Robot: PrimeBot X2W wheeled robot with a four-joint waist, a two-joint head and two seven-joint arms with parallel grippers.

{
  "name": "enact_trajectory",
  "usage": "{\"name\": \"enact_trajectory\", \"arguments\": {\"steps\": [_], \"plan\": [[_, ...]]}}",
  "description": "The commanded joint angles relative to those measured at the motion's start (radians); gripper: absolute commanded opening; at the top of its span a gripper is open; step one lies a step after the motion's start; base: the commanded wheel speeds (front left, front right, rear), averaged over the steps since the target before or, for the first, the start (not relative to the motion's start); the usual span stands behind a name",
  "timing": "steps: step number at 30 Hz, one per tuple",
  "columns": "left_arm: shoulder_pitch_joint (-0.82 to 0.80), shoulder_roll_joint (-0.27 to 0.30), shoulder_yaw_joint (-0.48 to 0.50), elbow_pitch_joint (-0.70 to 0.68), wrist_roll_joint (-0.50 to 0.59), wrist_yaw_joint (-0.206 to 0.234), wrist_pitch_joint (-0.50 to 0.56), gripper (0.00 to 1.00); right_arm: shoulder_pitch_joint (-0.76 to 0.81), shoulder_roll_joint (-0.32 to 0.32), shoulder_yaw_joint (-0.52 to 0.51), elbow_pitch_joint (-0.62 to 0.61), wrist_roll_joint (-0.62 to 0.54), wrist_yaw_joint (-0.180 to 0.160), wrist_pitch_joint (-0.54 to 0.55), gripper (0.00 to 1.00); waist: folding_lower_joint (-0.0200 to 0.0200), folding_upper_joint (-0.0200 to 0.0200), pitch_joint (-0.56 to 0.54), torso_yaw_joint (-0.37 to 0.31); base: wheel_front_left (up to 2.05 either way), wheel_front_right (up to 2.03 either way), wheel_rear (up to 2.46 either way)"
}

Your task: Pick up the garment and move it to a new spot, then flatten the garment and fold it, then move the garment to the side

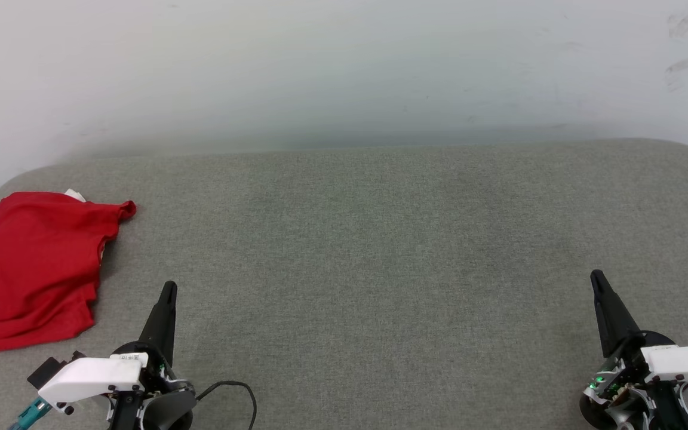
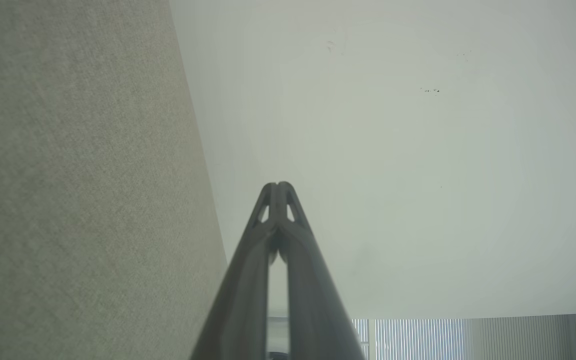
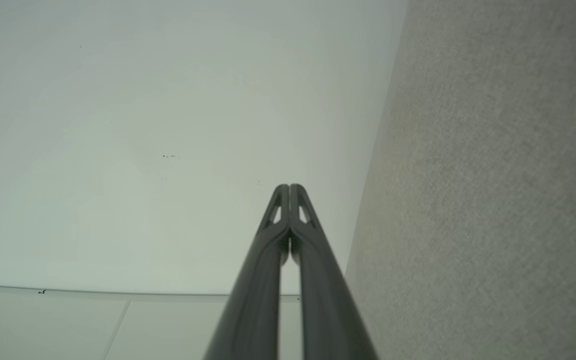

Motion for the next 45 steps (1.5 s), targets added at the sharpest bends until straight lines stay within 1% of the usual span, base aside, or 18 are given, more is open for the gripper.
{"name": "enact_trajectory", "arguments": {"steps": [1, 40, 41, 42, 43, 44, 45], "plan": [[-0.006, -0.001, 0.003, 0.001, 0.003, -0.003, 0.003, 0.0, -0.01, 0.004, 0.001, 0.001, 0.003, 0.0, 0.001, 0.0, 0.0, 0.0, 0.0, 0.0, 0.0, 0.0, 0.0], [-0.006, -0.001, 0.002, 0.001, 0.002, -0.003, 0.002, 0.0, -0.01, 0.004, 0.001, 0.001, 0.003, 0.0, 0.001, 0.0, 0.0, 0.0, 0.0, 0.0, 0.0, 0.0, 0.0], [0.0, 0.0, 0.0, 0.0, 0.0, 0.0, 0.0, 1.0, 0.0, 0.0, 0.0, 0.0, 0.0, 0.0, 0.0, 1.0, 0.0001, 0.0, 0.0, 0.0, 0.0, 0.0, 0.0], [0.004, -0.001, -0.002, 0.006, 0.0, 0.001, -0.001, 1.0, 0.005, 0.0, 0.001, 0.006, -0.001, 0.0, -0.001, 1.0, 0.0001, 0.0, 0.0, 0.0, 0.0, 0.0, 0.0], [0.011, -0.001, -0.003, 0.014, 0.0, 0.001, -0.002, 0.0, 0.013, 0.0, 0.002, 0.014, -0.001, 0.0, -0.001, 0.0, 0.0001, 0.0, 0.0, 0.0, 0.0, 0.0, 0.0], [0.02, -0.002, -0.004, 0.023, 0.001, 0.001, -0.002, 1.0, 0.022, 0.0, 0.002, 0.022, -0.001, 0.0, -0.001, 1.0, 0.0001, 0.0, 0.0, 0.0, 0.0, 0.0, 0.0], [0.03, -0.004, -0.004, 0.034, 0.0, 0.001, -0.001, 1.0, 0.032, 0.0, 0.001, 0.033, -0.001, 0.0, -0.001, 1.0, 0.0001, 0.0, 0.0, 0.0, 0.0, 0.0, 0.0]]}}
